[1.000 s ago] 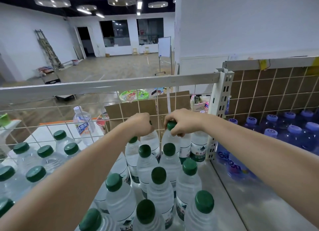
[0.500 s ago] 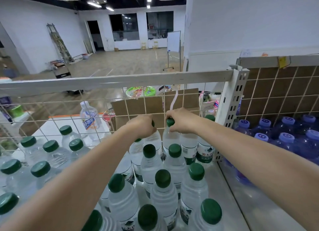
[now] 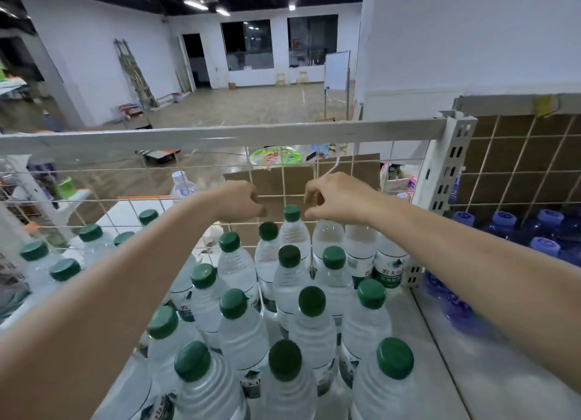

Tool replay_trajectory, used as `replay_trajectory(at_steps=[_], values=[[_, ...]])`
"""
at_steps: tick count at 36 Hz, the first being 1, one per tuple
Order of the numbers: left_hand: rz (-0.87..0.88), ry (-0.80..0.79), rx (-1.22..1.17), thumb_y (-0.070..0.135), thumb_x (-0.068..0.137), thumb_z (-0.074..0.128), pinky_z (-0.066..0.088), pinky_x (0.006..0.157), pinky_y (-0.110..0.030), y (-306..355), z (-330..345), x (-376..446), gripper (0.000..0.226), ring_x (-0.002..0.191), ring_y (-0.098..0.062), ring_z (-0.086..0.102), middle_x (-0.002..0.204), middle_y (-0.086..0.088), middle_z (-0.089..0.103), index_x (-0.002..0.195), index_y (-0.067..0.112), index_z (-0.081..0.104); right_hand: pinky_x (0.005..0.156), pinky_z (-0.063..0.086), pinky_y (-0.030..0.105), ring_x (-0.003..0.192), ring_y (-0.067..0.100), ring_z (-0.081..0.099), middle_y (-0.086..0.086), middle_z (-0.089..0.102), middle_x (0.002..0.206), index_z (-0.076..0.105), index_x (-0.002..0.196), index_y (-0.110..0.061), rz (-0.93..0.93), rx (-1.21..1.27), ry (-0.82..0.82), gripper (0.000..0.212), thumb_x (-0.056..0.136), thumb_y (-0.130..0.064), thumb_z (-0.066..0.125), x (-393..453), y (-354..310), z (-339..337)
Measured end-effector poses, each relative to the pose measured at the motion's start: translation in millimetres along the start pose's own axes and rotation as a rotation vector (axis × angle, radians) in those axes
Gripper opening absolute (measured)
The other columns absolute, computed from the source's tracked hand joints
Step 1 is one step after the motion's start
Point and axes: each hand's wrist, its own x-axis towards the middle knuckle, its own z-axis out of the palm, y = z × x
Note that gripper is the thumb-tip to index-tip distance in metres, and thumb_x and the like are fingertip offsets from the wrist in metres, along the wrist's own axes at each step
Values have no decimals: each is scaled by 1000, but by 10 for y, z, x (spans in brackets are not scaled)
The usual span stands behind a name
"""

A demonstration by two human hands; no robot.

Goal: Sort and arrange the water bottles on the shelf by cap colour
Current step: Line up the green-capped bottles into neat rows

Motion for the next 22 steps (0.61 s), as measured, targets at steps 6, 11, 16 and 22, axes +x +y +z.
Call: replay_trajectory(at_steps=[6, 11, 16, 22], values=[[-40, -181, 40, 52, 83, 64, 49, 86, -33, -249, -1, -253, 44, 95, -20, 60, 110, -6, 65, 106, 14, 66, 76, 46, 26, 90, 12, 54, -15, 50, 87, 65, 113, -20, -97, 164, -164, 33, 86, -39, 68, 29, -271, 63], [-58, -324, -13, 42, 81, 71, 55, 73, -37, -267, 90, -337, 43, 76, -24, 65, 94, -11, 66, 109, 12, 60, 74, 41, 27, 90, 14, 52, -9, 51, 96, 58, 122, -21, -136, 103, -198, 45, 85, -44, 68, 100, -473, 159], [-36, -299, 12, 33, 85, 69, 52, 63, -29, -318, 192, -276, 34, 63, -17, 61, 81, -5, 65, 110, 13, 57, 74, 46, 31, 94, 19, 55, -1, 58, 110, 56, 120, -19, -134, 12, -254, 44, 85, -41, 69, 219, -558, 294], [92, -236, 31, 27, 88, 67, 45, 57, -24, -383, 208, -212, 25, 60, -13, 54, 77, -2, 61, 104, 10, 59, 63, 40, 29, 78, 17, 50, -3, 51, 85, 52, 92, -16, -90, -12, -282, 26, 84, -32, 71, 291, -636, 355]])
